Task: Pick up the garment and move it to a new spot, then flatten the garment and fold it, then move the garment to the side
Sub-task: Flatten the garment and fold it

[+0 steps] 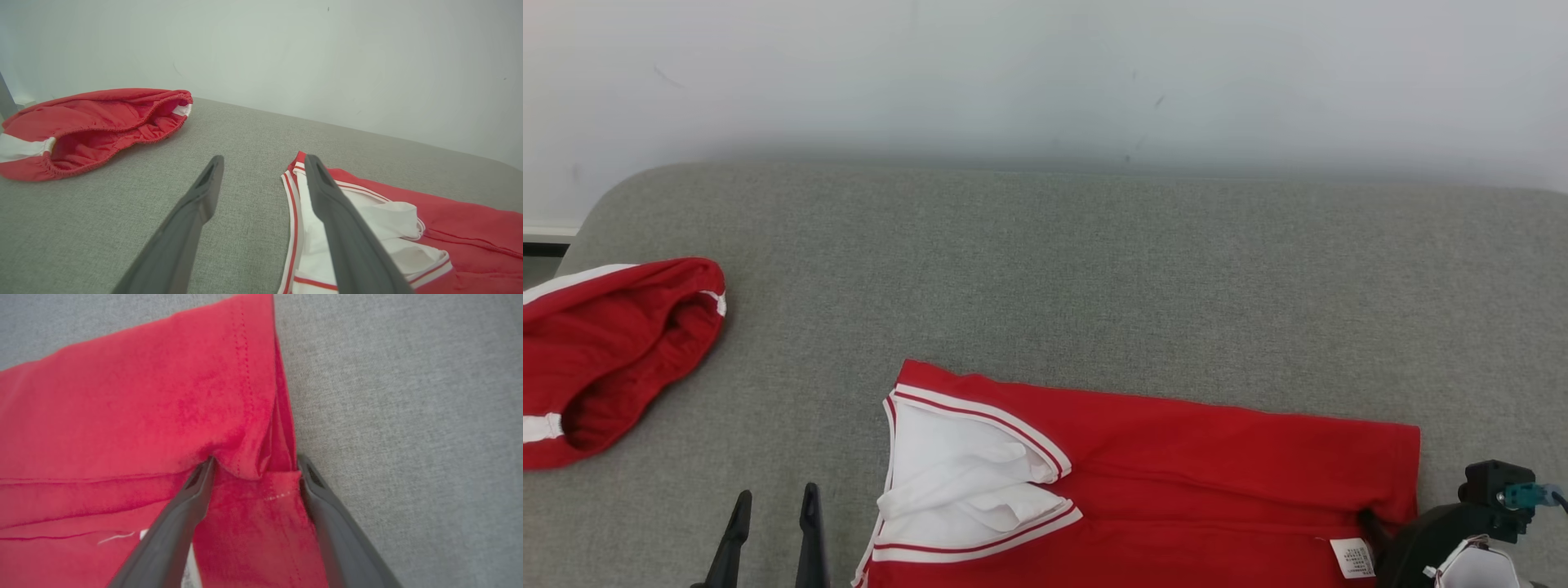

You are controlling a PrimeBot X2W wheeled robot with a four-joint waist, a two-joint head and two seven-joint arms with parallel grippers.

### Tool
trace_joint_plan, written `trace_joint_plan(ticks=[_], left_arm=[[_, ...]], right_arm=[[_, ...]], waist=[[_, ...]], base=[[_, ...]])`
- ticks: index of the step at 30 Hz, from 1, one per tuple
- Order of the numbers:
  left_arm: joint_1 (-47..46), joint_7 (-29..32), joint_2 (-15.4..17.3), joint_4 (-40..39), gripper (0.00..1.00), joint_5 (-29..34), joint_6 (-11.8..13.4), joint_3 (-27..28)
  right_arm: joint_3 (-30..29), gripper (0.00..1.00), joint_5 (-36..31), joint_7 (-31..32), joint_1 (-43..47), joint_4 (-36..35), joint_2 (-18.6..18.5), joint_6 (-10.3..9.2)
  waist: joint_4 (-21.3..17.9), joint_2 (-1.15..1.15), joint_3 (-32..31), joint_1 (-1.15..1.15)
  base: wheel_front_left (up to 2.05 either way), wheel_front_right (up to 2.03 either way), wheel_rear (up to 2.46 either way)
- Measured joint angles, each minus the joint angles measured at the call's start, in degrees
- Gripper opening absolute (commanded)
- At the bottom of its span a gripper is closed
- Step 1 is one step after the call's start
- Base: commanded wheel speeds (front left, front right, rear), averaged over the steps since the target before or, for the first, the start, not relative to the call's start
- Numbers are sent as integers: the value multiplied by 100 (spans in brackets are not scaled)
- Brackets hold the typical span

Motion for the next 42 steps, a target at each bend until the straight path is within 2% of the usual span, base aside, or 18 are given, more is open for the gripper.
trace_joint_plan(ticks=[16,19,20,21,22,23,33,34,35,40,42], left_arm=[[-9,59,-3,-63,100,-20,84,-140],[-16,77,1,-64,100,-23,82,-168],[-16,77,4,-64,100,-31,82,-170],[-17,78,9,-65,100,-40,82,-174],[-18,78,11,-65,100,-45,82,-177],[-19,78,13,-63,100,-46,80,-181],[-14,82,43,-24,100,-114,76,-187],[-14,80,43,-15,100,-115,76,-191],[-13,77,43,-3,100,-124,76,-197],[-7,76,57,53,100,-154,74,-222],[2,75,73,69,100,-164,75,-214]], right_arm=[[-147,100,45,121,41,-3,11,11],[-125,62,71,111,3,88,1,11],[-124,45,75,100,-13,122,0,11],[-134,34,78,58,-48,162,-3,11],[-153,10,78,20,-66,192,-2,11],[-162,0,75,-33,-75,207,-3,11],[-294,0,-1,-141,-82,222,22,12],[-288,59,1,-129,-73,204,24,12],[-294,100,21,-59,-55,197,23,12],[-427,100,94,155,197,-234,26,11],[-560,100,133,219,369,-730,20,10]], waist=[[-52,0,24,0],[-59,0,41,0],[-58,0,45,0],[-56,0,49,0],[-54,0,54,0],[-51,0,57,0],[-65,0,4,0],[-73,0,-6,0],[-82,0,-15,0],[-107,0,-74,0],[-136,0,-106,0]], base=[[0,0,0],[0,0,0],[0,0,0],[0,0,0],[0,0,0],[0,0,0],[0,0,0],[0,0,0],[0,0,0],[0,0,0],[0,0,0]])
